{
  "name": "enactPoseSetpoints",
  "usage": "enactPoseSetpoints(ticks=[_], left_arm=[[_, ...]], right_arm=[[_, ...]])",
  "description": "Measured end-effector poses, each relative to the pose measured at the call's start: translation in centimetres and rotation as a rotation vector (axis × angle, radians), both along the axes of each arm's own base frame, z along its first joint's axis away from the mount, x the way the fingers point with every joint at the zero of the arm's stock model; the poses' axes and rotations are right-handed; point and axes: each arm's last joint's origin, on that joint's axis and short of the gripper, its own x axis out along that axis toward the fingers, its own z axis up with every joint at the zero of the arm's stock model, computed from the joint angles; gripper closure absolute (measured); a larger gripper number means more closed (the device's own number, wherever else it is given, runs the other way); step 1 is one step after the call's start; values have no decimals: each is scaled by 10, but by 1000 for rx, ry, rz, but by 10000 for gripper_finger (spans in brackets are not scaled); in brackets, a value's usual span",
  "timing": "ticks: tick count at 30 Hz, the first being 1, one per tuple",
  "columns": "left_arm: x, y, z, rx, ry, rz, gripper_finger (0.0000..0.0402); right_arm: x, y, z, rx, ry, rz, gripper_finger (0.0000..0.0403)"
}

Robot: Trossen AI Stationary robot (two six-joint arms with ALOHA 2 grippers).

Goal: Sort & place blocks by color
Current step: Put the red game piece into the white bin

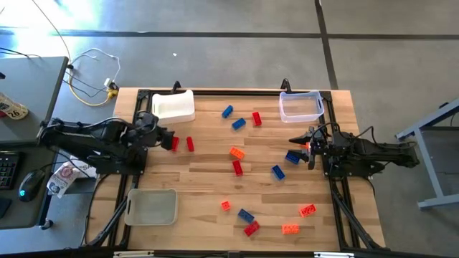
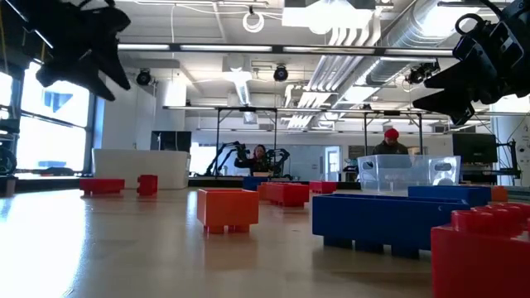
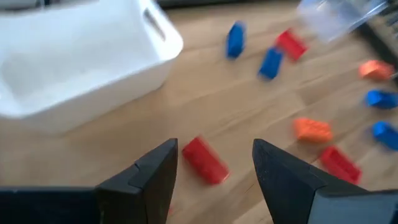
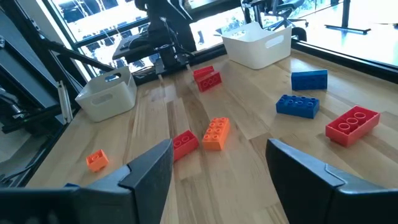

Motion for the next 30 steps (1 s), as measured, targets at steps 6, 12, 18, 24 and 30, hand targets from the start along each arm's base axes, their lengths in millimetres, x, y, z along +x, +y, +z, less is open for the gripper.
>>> enactPoseSetpoints(ticks=[6,12,18,24,30], left_arm=[[10,12,-10,-68,79,68,206],[21,22,-23,-148,164,115,206],[32,30,-38,-237,264,135,206],[40,38,-53,-311,348,162,206],[45,43,-65,-355,413,182,206]], right_arm=[[0,0,0,0,0,0,159],[0,0,0,0,0,0,159],[0,0,0,0,0,0,159],[0,0,0,0,0,0,159],[0,0,0,0,0,0,159]])
